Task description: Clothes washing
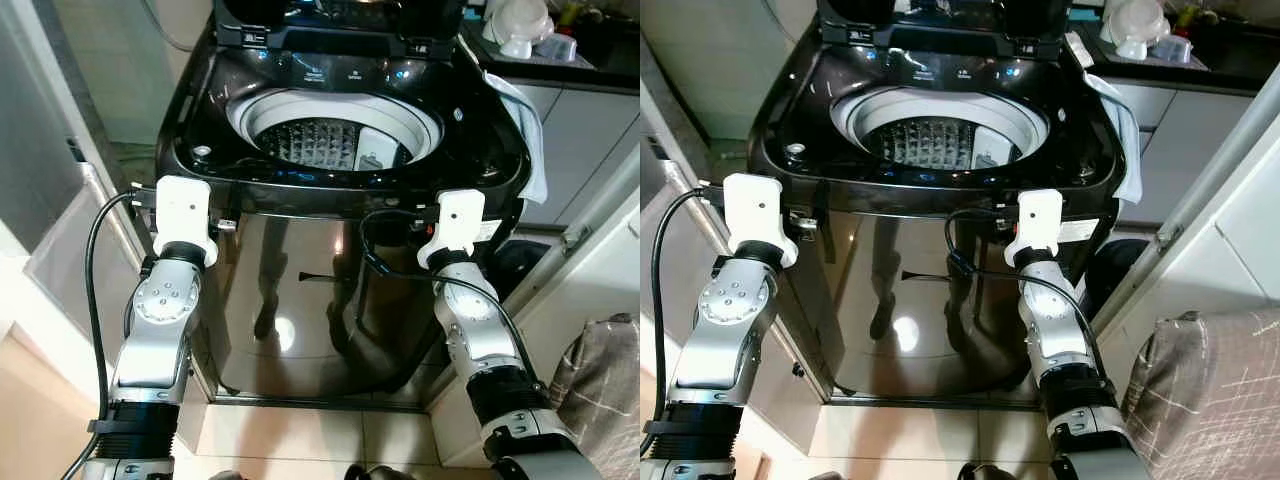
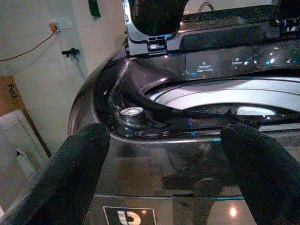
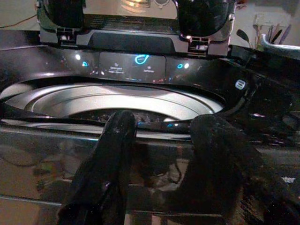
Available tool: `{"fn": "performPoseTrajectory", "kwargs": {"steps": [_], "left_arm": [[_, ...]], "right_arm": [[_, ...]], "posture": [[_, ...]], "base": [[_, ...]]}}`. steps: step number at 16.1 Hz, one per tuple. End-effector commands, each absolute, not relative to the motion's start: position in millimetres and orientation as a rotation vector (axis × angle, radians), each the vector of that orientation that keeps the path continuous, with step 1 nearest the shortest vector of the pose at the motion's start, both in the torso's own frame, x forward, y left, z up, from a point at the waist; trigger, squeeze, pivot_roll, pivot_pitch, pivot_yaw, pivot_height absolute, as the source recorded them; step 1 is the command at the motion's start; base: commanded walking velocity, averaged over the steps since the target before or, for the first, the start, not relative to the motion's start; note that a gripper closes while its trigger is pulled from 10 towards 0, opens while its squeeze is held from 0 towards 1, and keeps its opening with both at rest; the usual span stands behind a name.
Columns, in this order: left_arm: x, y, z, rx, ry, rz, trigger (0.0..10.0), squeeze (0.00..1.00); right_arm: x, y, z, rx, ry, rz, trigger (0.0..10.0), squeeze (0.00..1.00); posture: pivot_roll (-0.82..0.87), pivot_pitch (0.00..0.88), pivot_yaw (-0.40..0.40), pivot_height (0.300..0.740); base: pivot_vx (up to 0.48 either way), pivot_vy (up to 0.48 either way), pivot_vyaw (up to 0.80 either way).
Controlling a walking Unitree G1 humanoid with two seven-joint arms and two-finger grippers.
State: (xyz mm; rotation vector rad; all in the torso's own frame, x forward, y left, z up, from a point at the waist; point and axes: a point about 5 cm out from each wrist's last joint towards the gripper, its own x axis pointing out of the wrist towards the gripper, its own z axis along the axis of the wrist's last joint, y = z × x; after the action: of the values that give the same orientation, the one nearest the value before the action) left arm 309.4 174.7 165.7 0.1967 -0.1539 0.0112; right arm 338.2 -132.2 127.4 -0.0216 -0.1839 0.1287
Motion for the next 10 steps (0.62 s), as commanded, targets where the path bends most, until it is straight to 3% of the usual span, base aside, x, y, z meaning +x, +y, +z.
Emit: {"fn": "performPoseTrajectory", "kwargs": {"steps": [1, 5, 10], "left_arm": [[313, 173, 170, 0.201, -0.168, -0.001, 10.0, 0.00], [309, 176, 172, 0.198, -0.183, 0.024, 10.0, 0.00], [304, 180, 163, 0.228, -0.150, 0.002, 10.0, 0.00]], "right_arm": [[341, -133, 130, -0.013, -0.179, 0.125, 10.0, 0.00], [345, -125, 127, 0.015, -0.145, 0.162, 10.0, 0.00], [317, -143, 83, 0.028, -0.002, 0.114, 10.0, 0.00]], "posture": [[-0.05, 0.000, -0.028, 0.740], [-0.03, 0.000, -0.045, 0.740], [-0.01, 0.000, -0.032, 0.740]], "base": [[-0.240, 0.000, 0.00], [-0.288, 0.000, 0.00], [-0.313, 0.000, 0.00]]}}
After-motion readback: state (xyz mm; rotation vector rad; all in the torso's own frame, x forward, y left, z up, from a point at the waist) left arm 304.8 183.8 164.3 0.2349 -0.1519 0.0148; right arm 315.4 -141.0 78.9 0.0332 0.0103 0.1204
